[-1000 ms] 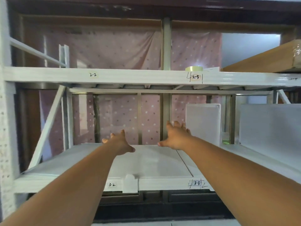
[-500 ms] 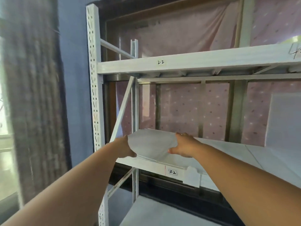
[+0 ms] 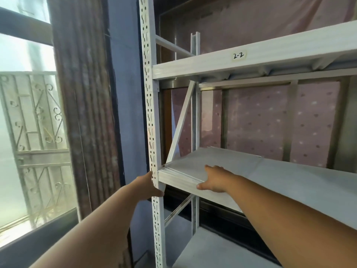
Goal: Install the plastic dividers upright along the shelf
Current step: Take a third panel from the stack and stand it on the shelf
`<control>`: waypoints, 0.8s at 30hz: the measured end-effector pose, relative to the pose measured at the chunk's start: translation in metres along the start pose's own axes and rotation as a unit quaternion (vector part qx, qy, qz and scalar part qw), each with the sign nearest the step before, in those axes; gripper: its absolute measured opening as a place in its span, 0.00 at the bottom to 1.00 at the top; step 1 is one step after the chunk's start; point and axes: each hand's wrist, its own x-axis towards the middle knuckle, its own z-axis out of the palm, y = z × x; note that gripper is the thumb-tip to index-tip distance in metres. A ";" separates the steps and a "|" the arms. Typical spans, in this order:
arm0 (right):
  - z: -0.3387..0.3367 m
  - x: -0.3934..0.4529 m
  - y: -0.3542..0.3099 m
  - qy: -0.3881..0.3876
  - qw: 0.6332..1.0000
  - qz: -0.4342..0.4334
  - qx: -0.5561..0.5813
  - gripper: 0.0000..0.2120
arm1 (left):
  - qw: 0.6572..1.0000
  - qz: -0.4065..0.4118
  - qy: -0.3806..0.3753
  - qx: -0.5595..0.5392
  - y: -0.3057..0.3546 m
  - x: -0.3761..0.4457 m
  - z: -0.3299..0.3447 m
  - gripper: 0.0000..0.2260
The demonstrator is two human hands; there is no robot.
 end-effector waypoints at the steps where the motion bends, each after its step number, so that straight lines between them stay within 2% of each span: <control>1: 0.002 0.004 0.000 -0.002 1.000 0.001 -0.003 0.45 | 1.000 0.004 -0.004 -0.009 -0.004 0.003 0.001 0.42; 5: 0.013 0.012 0.003 -0.015 1.000 -0.003 -0.020 0.38 | 1.000 0.004 -0.014 -0.020 -0.014 0.014 0.004 0.41; 9: 0.017 0.012 0.003 0.025 0.997 -0.015 -0.066 0.25 | 0.999 -0.003 -0.019 -0.034 -0.010 0.020 0.010 0.46; 13: 0.010 0.008 -0.003 0.040 0.993 -0.012 -0.109 0.20 | 0.998 0.004 -0.014 -0.053 0.003 0.023 0.018 0.44; 17: 0.007 0.000 -0.007 0.051 0.989 -0.034 -0.138 0.12 | 0.994 0.034 -0.029 -0.096 0.021 0.023 0.028 0.30; 20: 0.009 -0.007 -0.012 0.072 0.987 -0.053 -0.136 0.12 | 0.990 0.017 -0.017 -0.140 0.037 0.022 0.033 0.34; 24: 0.001 -0.020 -0.013 0.128 0.984 -0.069 -0.105 0.12 | 0.971 -0.047 -0.024 -0.233 0.057 0.017 0.030 0.42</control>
